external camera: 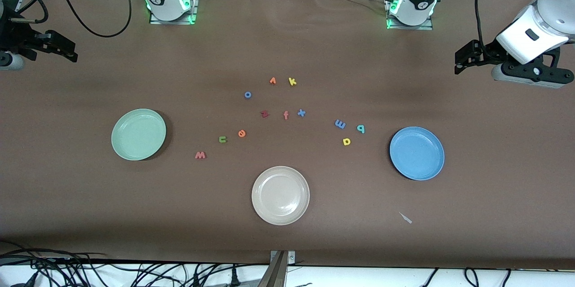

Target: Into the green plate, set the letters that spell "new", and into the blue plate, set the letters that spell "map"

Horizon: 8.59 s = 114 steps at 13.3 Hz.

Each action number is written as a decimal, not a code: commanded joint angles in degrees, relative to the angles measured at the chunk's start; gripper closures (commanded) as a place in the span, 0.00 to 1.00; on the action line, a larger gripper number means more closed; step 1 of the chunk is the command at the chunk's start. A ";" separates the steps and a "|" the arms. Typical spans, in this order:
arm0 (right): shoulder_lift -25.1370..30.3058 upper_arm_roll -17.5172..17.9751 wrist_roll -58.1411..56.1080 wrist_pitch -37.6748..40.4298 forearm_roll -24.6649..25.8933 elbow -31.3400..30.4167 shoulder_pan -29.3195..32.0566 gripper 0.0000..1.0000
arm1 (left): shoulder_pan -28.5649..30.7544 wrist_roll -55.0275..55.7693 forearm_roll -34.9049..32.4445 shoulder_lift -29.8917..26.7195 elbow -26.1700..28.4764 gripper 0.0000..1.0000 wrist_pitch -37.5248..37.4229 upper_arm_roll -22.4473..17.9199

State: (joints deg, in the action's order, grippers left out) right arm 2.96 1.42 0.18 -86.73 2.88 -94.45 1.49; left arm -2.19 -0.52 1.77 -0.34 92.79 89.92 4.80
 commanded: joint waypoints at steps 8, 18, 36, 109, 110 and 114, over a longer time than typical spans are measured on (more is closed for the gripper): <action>0.03 0.16 -0.27 0.68 -0.78 0.67 0.53 0.00 | -0.10 0.44 -1.42 -0.36 -0.59 0.00 -0.98 0.12; 0.03 0.25 -0.27 0.77 -0.78 0.67 0.53 0.00 | -0.10 0.44 -1.42 -0.45 -0.59 0.00 -0.98 0.12; 0.12 0.25 0.26 0.51 -0.86 0.58 0.53 0.00 | 0.08 0.44 -1.33 0.08 -0.59 0.00 -0.98 0.12; -43.39 0.86 23.89 -53.90 -4.82 -4.42 -24.07 0.07 | -22.95 85.43 4.12 38.04 5.64 0.45 37.43 1.53; -43.39 0.86 23.90 -53.90 -4.82 -4.60 -24.25 0.10 | -22.95 85.43 4.12 37.87 6.96 0.45 39.00 1.53; -42.86 0.78 22.85 -53.37 -4.82 -6.54 -24.17 0.32 | -22.86 85.43 4.03 34.27 13.47 0.45 44.46 1.62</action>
State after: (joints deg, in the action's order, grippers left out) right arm -40.87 2.42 23.55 -139.25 -1.20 -98.92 -22.50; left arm -25.04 84.40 4.67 38.12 101.79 132.94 6.39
